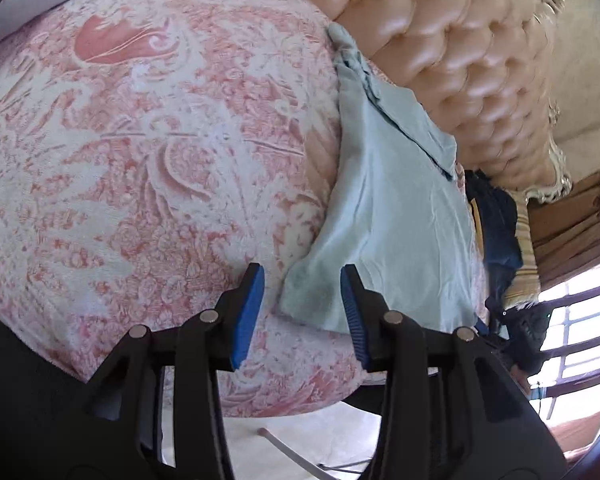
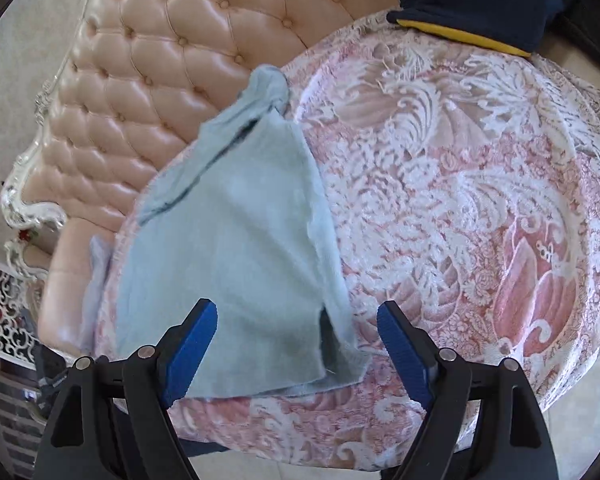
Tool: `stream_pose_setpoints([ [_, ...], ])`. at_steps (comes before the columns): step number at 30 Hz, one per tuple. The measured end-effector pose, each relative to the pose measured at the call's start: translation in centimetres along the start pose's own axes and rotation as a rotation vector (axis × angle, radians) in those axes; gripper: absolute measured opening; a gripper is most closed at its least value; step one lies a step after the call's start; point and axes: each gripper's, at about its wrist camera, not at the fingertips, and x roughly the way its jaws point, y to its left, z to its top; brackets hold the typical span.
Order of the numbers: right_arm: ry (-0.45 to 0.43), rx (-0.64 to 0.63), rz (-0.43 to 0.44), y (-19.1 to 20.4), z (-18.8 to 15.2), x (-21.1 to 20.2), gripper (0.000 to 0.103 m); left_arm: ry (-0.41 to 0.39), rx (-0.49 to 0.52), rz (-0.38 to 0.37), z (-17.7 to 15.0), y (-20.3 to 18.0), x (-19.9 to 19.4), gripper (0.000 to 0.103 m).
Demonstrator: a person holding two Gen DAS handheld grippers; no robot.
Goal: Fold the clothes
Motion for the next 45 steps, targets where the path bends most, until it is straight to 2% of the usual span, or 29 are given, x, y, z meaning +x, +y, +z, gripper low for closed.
stream_pose_setpoints([
  [3, -0.002, -0.023, -0.006, 0.2, -0.3, 0.1, 0.083, 0.023, 0.091, 0.048, -0.8, -1.7, 0.5, 0.042],
  [5, 0.002, -0.035, -0.009, 0.4, -0.7, 0.0, 0.083, 0.036, 0.128, 0.069, -1.2, -2.5, 0.7, 0.029],
  [6, 0.004, -0.044, -0.008, 0.6, -0.8, -0.1, 0.083, 0.041, 0.142, 0.085, -1.3, -2.8, 0.9, 0.015],
  [8, 0.007, -0.08, -0.015, 1.1, -1.4, -0.3, 0.08, 0.043, 0.146, 0.096, -1.5, -2.9, 1.0, 0.015],
  [11, 0.022, -0.122, -0.019, 1.6, -1.8, -0.2, 0.066, 0.023, 0.12, 0.081, -1.3, -2.3, 0.4, 0.015],
  [13, 0.028, -0.124, -0.014, 1.5, -1.8, -0.1, 0.053, -0.019, 0.116, 0.053, -1.1, -2.3, -0.5, 0.015],
  [16, 0.038, -0.119, -0.005, 1.2, -1.7, 0.1, 0.046, 0.037, 0.124, 0.075, -0.9, -2.0, 0.1, 0.016],
  [17, 0.04, -0.109, -0.002, 1.0, -1.6, 0.1, 0.044, 0.035, 0.119, 0.078, -0.9, -1.8, 0.2, 0.018],
  [18, 0.039, -0.099, 0.003, 0.8, -1.5, 0.0, 0.042, 0.035, 0.107, 0.07, -1.0, -1.6, 0.3, 0.026],
  [19, 0.039, -0.09, 0.012, 0.6, -1.4, 0.0, 0.042, 0.035, 0.095, 0.061, -1.0, -1.5, 0.4, 0.037],
  [23, 0.041, -0.071, 0.008, 0.4, -1.2, 0.0, 0.044, 0.031, 0.109, 0.062, -1.4, -1.6, 0.5, 0.038],
  [26, 0.042, -0.104, -0.031, 1.0, -1.2, 0.1, 0.044, 0.032, 0.116, 0.072, -1.5, -1.8, 0.4, 0.038],
  [27, 0.037, -0.107, -0.053, 1.1, -1.2, 0.0, 0.049, 0.027, 0.113, 0.073, -1.3, -2.1, 0.6, 0.038],
  [28, 0.033, -0.106, -0.072, 1.1, -1.1, -0.2, 0.059, 0.027, 0.111, 0.074, -1.2, -2.1, 0.6, 0.038],
  [30, 0.012, -0.11, -0.081, 1.2, -1.1, -0.7, 0.067, 0.026, 0.107, 0.077, -1.2, -1.9, 0.6, 0.038],
  [32, -0.011, -0.132, -0.112, 1.3, -1.0, -1.3, 0.067, 0.029, 0.108, 0.072, -1.3, -1.9, 0.8, 0.038],
  [34, 0.016, -0.137, -0.083, 1.2, -0.9, -1.1, 0.067, 0.028, 0.116, 0.075, -1.4, -1.9, 0.9, 0.038],
  [38, 0.04, -0.164, -0.094, 1.5, -1.2, -0.3, 0.067, 0.017, 0.17, 0.113, -1.8, -2.7, 1.1, 0.038],
  [41, 0.043, -0.196, -0.09, 2.2, -1.5, -0.3, 0.059, -0.001, 0.212, 0.136, -2.4, -3.1, 0.9, 0.038],
  [45, 0.052, -0.204, -0.1, 2.2, -1.4, 0.1, 0.059, -0.031, 0.226, 0.167, -2.7, -2.9, 0.6, 0.038],
])
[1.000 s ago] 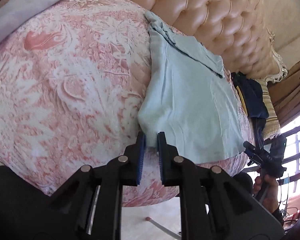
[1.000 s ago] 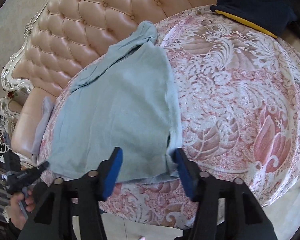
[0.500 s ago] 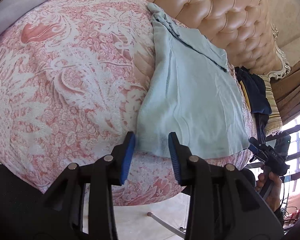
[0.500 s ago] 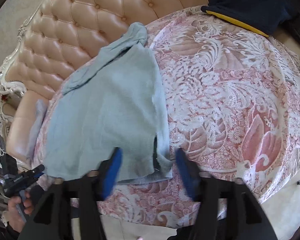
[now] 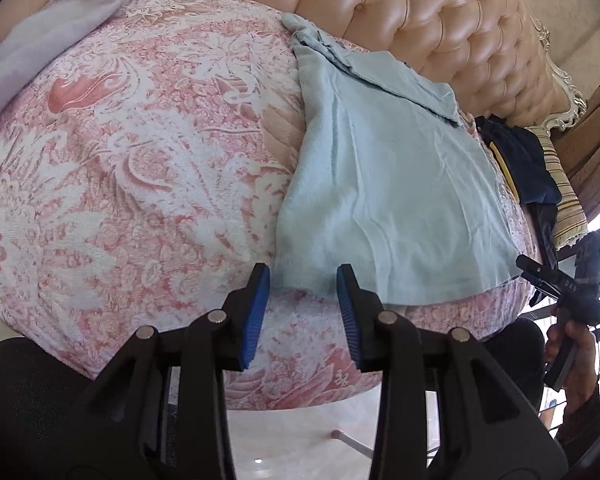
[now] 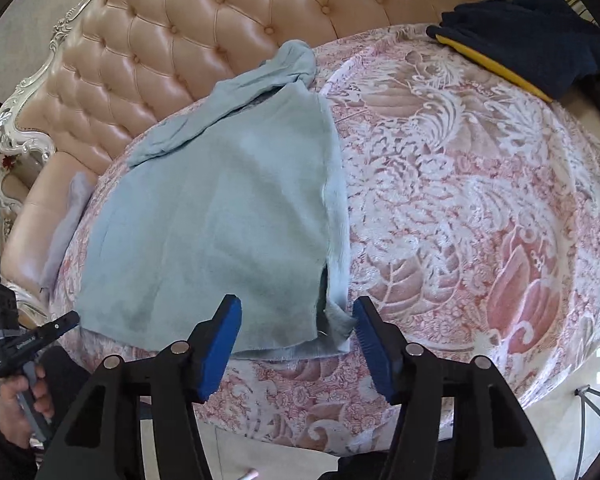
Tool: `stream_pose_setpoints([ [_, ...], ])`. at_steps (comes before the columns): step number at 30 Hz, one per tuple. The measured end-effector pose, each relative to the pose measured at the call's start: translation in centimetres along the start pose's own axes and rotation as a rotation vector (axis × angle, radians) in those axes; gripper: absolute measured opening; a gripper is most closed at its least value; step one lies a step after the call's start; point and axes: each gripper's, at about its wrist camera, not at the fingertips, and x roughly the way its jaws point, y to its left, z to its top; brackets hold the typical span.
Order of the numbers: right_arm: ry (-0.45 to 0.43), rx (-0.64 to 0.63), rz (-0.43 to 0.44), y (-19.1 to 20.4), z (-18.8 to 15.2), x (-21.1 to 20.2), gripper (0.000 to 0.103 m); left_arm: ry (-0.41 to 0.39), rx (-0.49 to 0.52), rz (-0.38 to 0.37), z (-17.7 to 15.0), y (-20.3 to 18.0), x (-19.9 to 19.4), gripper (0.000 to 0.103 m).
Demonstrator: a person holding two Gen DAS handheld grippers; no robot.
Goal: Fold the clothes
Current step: 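Grasp the folded shirt's side edge with the right tool while the left tool approaches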
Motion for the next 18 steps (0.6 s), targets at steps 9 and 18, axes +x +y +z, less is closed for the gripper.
stream_pose_setpoints([
  [9, 0.003, 0.015, 0.014, -0.29, 0.1, 0.01, 0.053, 0.044, -0.007, -0.041, 0.2, -0.63, 0.81, 0.036],
  [18, 0.007, 0.015, 0.036, -0.37, 0.18, -0.43, 0.024, 0.044, -0.054, -0.083, 0.46, 0.12, 0.39, 0.011],
])
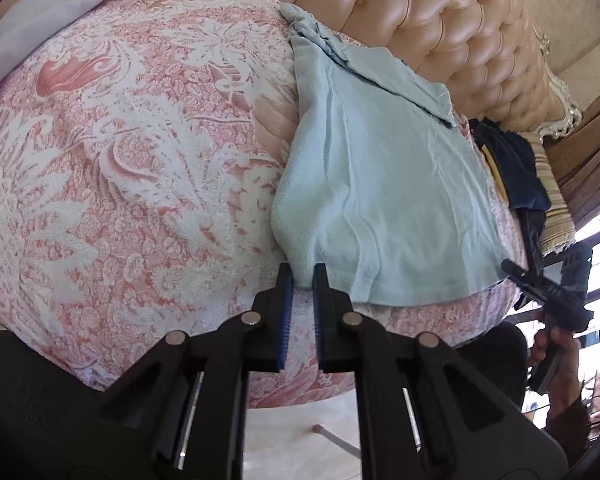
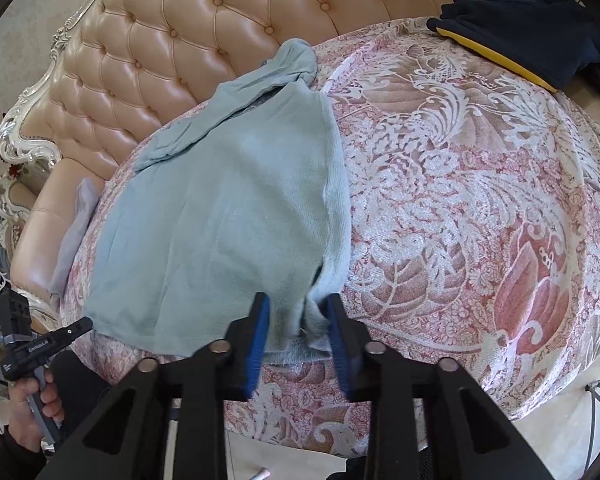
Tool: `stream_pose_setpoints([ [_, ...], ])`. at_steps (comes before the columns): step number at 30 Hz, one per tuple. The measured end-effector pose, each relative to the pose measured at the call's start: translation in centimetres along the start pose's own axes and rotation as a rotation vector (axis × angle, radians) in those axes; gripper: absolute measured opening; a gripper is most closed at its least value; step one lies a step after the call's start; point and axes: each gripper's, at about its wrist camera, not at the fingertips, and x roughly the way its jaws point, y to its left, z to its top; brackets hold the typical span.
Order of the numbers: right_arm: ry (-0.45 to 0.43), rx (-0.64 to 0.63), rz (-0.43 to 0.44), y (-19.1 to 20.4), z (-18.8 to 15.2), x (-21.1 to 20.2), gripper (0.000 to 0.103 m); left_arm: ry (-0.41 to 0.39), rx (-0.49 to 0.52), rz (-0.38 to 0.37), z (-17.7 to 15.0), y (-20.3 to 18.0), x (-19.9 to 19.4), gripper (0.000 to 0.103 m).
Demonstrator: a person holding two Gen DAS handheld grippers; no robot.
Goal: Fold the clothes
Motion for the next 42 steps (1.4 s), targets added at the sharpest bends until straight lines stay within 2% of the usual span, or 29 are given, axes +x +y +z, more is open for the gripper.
stream_pose_setpoints([
  [3, -0.004, 0.001, 0.005, 0.1, 0.0, -0.1, 0.013, -0.008, 0.004, -0.002, 0.1, -0.1, -0.4, 0.011],
  [16, -0.031, 0.023, 0.041, 0.0, 0.2, -1.2, 0.01, -0.027, 0.0, -0.025, 0.5, -0.3, -1.3, 0.01],
  [30, -0.085, 0.119, 0.17, -0.1, 2.0, -4.0, 0.01, -0.1, 0.009, -0.088, 2.4, -1.6, -4.5, 0.009],
  [34, -0.101, 0.147, 0.196, -0.6, 2.5, -4.5, 0.007, -0.114, -0.007, -0.094, 3.0, -1.5, -4.7, 0.009],
  [38, -0.087, 0.145, 0.181, -1.1, 2.4, -4.1, 0.008, -0.111, -0.034, -0.067, 3.0, -0.3, -4.3, 0.01],
  [39, -0.079, 0.139, 0.172, -1.1, 2.3, -3.8, 0.008, -0.109, -0.058, -0.064, 2.9, 0.4, -4.1, 0.014],
  [40, -0.072, 0.139, 0.166, -1.2, 2.2, -3.6, 0.008, -0.103, -0.074, -0.072, 2.8, 1.0, -3.9, 0.031],
  [42, -0.058, 0.148, 0.158, -1.6, 1.8, -3.1, 0.009, -0.105, -0.067, -0.041, 2.5, 1.5, -3.5, 0.054],
])
